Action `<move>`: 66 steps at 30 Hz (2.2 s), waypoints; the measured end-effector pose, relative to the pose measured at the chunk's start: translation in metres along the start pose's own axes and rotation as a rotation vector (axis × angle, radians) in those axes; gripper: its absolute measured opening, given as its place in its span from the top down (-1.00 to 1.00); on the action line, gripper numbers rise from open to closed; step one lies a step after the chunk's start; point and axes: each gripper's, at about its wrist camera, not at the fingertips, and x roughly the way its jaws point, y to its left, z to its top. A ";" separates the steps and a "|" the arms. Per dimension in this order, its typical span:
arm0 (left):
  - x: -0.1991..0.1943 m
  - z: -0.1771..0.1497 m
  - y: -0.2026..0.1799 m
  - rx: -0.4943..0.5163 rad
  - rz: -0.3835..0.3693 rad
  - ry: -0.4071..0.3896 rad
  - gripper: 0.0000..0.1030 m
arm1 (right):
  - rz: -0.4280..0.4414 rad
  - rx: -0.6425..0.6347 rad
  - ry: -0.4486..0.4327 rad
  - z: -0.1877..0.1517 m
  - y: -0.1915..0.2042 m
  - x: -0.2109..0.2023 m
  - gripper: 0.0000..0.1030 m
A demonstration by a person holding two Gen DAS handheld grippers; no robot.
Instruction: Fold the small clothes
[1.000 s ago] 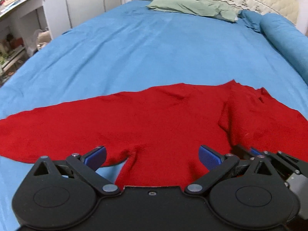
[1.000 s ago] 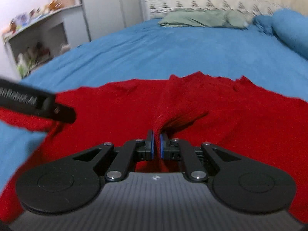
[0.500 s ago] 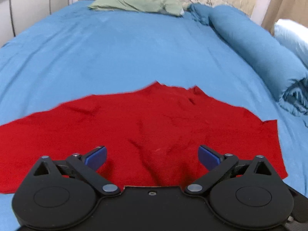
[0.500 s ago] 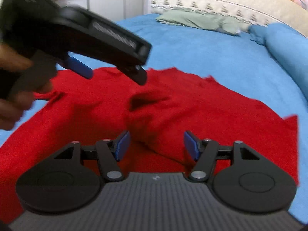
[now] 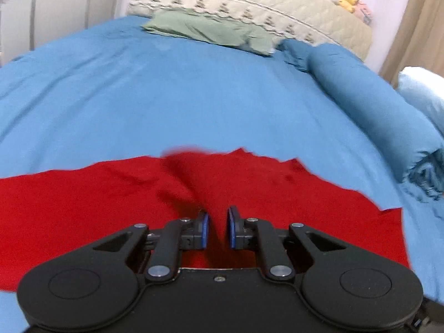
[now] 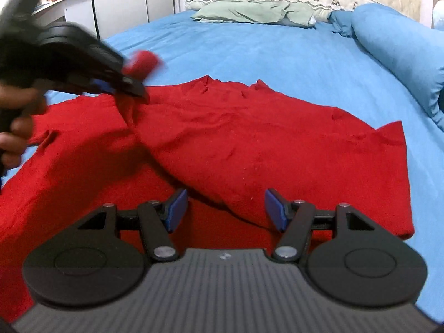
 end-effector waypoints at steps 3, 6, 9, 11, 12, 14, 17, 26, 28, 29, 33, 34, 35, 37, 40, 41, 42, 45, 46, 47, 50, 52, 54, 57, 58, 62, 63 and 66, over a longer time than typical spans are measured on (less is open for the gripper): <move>0.010 -0.026 0.030 -0.089 0.045 0.085 0.44 | 0.001 -0.004 0.017 0.000 -0.002 0.006 -0.50; 0.006 -0.041 0.056 -0.230 -0.030 0.069 0.24 | 0.000 -0.012 0.016 0.000 -0.002 0.008 -0.50; 0.001 -0.039 0.059 -0.281 -0.092 0.052 -0.44 | -0.006 -0.014 0.015 0.000 -0.003 0.008 -0.50; 0.001 -0.033 0.051 -0.247 -0.066 0.036 -0.61 | -0.014 -0.014 0.014 -0.001 -0.004 0.004 -0.50; 0.003 -0.031 0.049 -0.235 -0.056 0.040 -0.61 | -0.025 -0.012 0.016 -0.002 -0.004 0.001 -0.50; 0.012 -0.026 0.046 -0.250 -0.062 0.057 -0.55 | -0.043 0.013 0.018 -0.001 -0.007 -0.004 -0.50; 0.015 -0.025 0.044 -0.238 -0.045 0.075 0.01 | -0.072 0.052 0.020 -0.005 -0.014 -0.016 -0.53; -0.007 -0.009 0.050 -0.184 0.026 -0.043 0.92 | -0.126 0.131 0.058 -0.018 -0.044 -0.021 -0.64; -0.019 -0.002 0.055 -0.168 0.074 -0.109 0.92 | -0.162 0.122 0.049 -0.016 -0.049 -0.021 -0.64; -0.023 0.000 0.059 -0.160 0.096 -0.131 0.92 | -0.187 0.123 0.048 -0.014 -0.051 -0.022 -0.65; -0.009 -0.007 0.078 -0.166 0.117 -0.079 0.92 | -0.236 0.163 0.094 -0.017 -0.062 -0.021 -0.73; -0.004 -0.012 0.080 -0.148 0.128 -0.063 0.92 | -0.244 0.181 0.099 -0.021 -0.065 -0.022 -0.75; -0.002 -0.016 0.081 -0.134 0.136 -0.052 0.92 | -0.251 0.199 0.100 -0.023 -0.068 -0.025 -0.76; 0.001 -0.020 0.084 -0.126 0.135 -0.038 0.90 | -0.263 0.225 0.105 -0.028 -0.074 -0.031 -0.76; -0.006 -0.022 0.090 -0.147 0.151 -0.033 0.71 | -0.268 0.208 0.111 -0.030 -0.073 -0.039 -0.76; -0.013 -0.022 0.092 -0.154 0.159 -0.041 0.64 | -0.266 0.183 0.103 -0.026 -0.068 -0.041 -0.76; -0.021 -0.021 0.091 -0.147 0.178 -0.050 0.56 | -0.259 0.152 0.084 -0.022 -0.062 -0.045 -0.76; -0.046 -0.015 0.085 -0.100 0.187 -0.097 0.10 | -0.214 0.073 0.018 -0.005 -0.046 -0.051 -0.79; -0.050 -0.013 0.082 -0.082 0.162 -0.101 -0.09 | -0.195 0.058 0.004 0.000 -0.042 -0.048 -0.84; -0.049 -0.010 0.077 -0.053 0.127 -0.087 -0.20 | -0.182 0.052 -0.003 0.004 -0.039 -0.042 -0.85; -0.028 -0.007 0.062 0.013 0.046 -0.030 -0.21 | -0.176 0.077 -0.007 0.011 -0.038 -0.015 -0.85; -0.007 -0.009 0.059 0.014 0.030 0.017 -0.21 | -0.188 0.093 0.003 0.008 -0.039 0.000 -0.85; 0.014 -0.017 0.062 0.007 0.048 0.070 -0.21 | -0.200 0.099 0.018 0.001 -0.047 0.009 -0.85; 0.021 -0.024 0.069 0.003 0.047 0.073 -0.20 | -0.211 0.145 0.010 -0.007 -0.062 0.007 -0.85; 0.019 -0.023 0.070 -0.003 0.046 0.075 -0.19 | -0.225 0.145 0.009 -0.007 -0.066 0.005 -0.85; -0.006 -0.015 0.068 0.006 0.114 0.034 -0.19 | -0.291 0.127 -0.024 0.001 -0.070 -0.015 -0.85; -0.017 -0.014 0.069 0.010 0.127 0.016 -0.19 | -0.285 0.122 -0.039 0.006 -0.069 -0.023 -0.85; -0.052 -0.008 0.079 -0.001 0.167 -0.025 -0.20 | -0.269 0.089 -0.074 0.027 -0.057 -0.044 -0.85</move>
